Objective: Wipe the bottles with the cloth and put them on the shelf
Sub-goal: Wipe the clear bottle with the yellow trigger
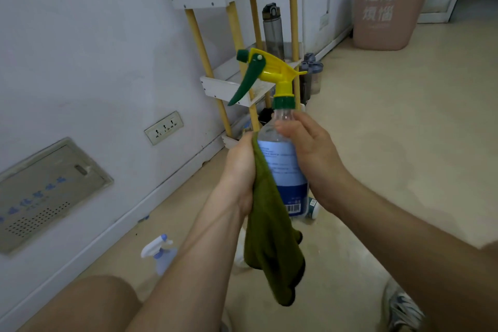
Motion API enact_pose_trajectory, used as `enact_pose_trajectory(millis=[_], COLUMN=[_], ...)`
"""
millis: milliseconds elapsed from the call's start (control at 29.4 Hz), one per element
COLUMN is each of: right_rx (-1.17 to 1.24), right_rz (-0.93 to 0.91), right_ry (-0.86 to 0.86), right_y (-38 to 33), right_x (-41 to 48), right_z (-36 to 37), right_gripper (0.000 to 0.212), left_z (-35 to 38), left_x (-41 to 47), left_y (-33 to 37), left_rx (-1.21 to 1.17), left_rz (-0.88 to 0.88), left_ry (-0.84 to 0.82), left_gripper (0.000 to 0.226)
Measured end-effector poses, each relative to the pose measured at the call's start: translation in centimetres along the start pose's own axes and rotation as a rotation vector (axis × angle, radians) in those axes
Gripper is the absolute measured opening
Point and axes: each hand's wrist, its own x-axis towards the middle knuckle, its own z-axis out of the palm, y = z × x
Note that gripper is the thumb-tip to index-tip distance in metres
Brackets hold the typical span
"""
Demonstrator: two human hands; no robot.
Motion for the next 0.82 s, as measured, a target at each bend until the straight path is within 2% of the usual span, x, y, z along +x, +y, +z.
enact_pose_trajectory(millis=[68, 170, 306, 477, 545, 613, 681, 749, 817], right_rx=[-0.026, -0.038, -0.172, -0.336, -0.355, -0.261, -0.151, -0.088, -0.040], right_rz=[-0.027, -0.021, 0.028, -0.030, -0.068, -0.099, -0.095, -0.086, -0.069], right_ry=[0.050, 0.037, -0.018, -0.084, -0.027, 0.039, 0.079, 0.138, 0.167], right_y=[0.4, 0.9, 1.5, 1.8, 2.2, 2.0, 1.2, 0.4, -0.2], right_x=[0.4, 1.0, 1.4, 0.8, 0.3, 0.2, 0.4, 1.1, 1.6], right_z=[-0.2, -0.7, -1.0, -0.8, -0.5, -0.5, -0.8, -1.5, -2.0], right_gripper=[0.057, 0.041, 0.061, 0.078, 0.060, 0.037, 0.027, 0.022, 0.021], left_z=[0.6, 1.4, 1.0, -0.2, -0.7, -0.5, -0.4, -0.8, -1.6], left_x=[0.4, 0.6, 0.7, 1.4, 1.7, 0.6, -1.1, -2.9, -3.8], left_y=[-0.1, -0.8, -0.9, -1.1, -1.0, -1.0, -2.1, -4.3, -6.3], left_rx=[-0.001, -0.019, 0.029, 0.012, 0.089, 0.118, 0.185, 0.280, 0.203], left_rz=[-0.011, -0.026, -0.005, -0.015, 0.086, 0.199, 0.260, 0.281, 0.184], left_ry=[0.019, 0.081, 0.106, 0.076, 0.184, 0.204, 0.171, 0.102, -0.002], left_gripper=[0.035, 0.040, 0.045, 0.046, 0.038, 0.035, 0.035, 0.047, 0.056])
